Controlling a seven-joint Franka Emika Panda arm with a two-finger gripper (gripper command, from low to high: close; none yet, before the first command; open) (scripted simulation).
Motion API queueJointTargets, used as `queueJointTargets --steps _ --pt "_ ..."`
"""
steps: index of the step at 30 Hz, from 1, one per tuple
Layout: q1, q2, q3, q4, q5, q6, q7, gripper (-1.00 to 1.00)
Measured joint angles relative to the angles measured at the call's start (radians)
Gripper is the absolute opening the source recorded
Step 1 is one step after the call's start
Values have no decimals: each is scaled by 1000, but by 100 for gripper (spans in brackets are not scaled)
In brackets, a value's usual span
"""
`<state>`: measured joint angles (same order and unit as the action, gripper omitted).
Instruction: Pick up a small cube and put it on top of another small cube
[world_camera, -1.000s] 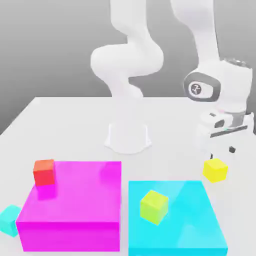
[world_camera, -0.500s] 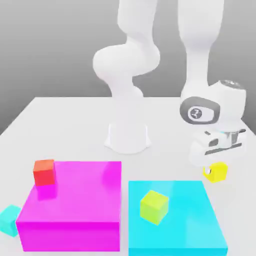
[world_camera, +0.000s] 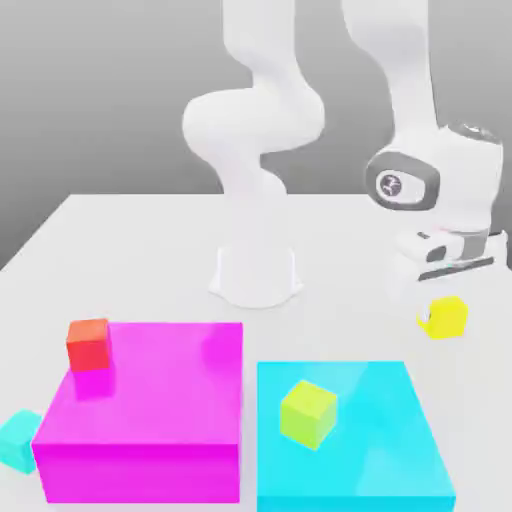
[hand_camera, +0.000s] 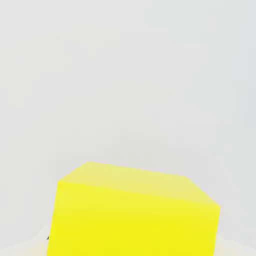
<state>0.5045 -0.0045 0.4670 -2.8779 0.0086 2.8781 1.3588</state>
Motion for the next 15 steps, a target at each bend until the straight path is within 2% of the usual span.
queueJointTargets --steps 2,6,10,15 --pt "19 -8 -15 29 6 -48 -8 -100" --pt "33 17 -141 131 -29 -146 16 -100" --pt "-180 61 -279 262 -91 -260 65 -100" --pt "-357 121 -416 424 -164 -387 131 -100"
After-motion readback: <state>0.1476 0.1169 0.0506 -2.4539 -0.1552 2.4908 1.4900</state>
